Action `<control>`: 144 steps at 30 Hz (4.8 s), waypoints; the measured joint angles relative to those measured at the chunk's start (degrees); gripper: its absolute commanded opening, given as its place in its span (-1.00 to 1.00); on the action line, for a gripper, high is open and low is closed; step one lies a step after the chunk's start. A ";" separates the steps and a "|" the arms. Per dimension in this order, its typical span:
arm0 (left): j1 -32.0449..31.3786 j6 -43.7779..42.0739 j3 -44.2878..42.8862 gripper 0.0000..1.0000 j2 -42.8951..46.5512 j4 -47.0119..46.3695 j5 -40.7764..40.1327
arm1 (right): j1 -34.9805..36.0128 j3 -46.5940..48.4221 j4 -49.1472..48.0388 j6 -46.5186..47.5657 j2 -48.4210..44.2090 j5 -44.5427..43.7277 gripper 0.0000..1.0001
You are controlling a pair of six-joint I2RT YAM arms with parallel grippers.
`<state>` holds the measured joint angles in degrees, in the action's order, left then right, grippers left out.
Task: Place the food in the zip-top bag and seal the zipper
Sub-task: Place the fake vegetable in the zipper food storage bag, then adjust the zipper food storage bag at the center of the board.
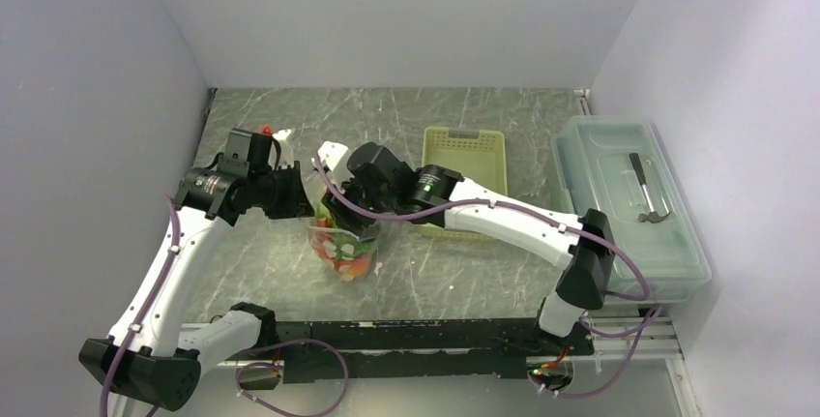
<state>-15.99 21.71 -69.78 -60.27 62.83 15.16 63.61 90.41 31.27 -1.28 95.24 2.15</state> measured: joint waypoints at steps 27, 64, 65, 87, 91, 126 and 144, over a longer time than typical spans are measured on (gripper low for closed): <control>0.00 0.02 0.00 -1.00 0.02 -0.48 0.07 | 0.50 10.54 8.83 -8.17 6.36 -0.70 0.47; 0.00 0.48 0.02 -1.00 0.07 -0.46 0.00 | 0.57 -1.11 13.46 -10.49 -12.55 -14.49 0.48; 0.00 0.46 0.02 -1.00 0.07 -0.46 0.00 | 0.57 -2.16 13.64 -10.51 -12.92 -14.23 0.48; 0.00 -2.21 0.17 -1.00 -0.85 -0.42 -1.60 | -3.54 12.50 15.54 3.82 -2.12 -8.70 0.44; 0.00 -2.82 0.17 -1.00 -1.03 -0.42 -2.19 | -5.84 17.94 15.67 7.72 2.34 -3.58 0.45; 0.00 -4.00 0.00 -1.00 -1.07 0.20 -2.54 | -12.52 35.54 18.21 12.39 24.37 16.37 -0.15; 0.00 -3.41 -0.52 -0.33 -1.09 0.68 -2.58 | -12.44 32.33 16.44 10.71 24.72 14.14 -1.00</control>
<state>-15.99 18.31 -70.30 -61.36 63.51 12.58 51.18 122.74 47.70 9.43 119.96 16.29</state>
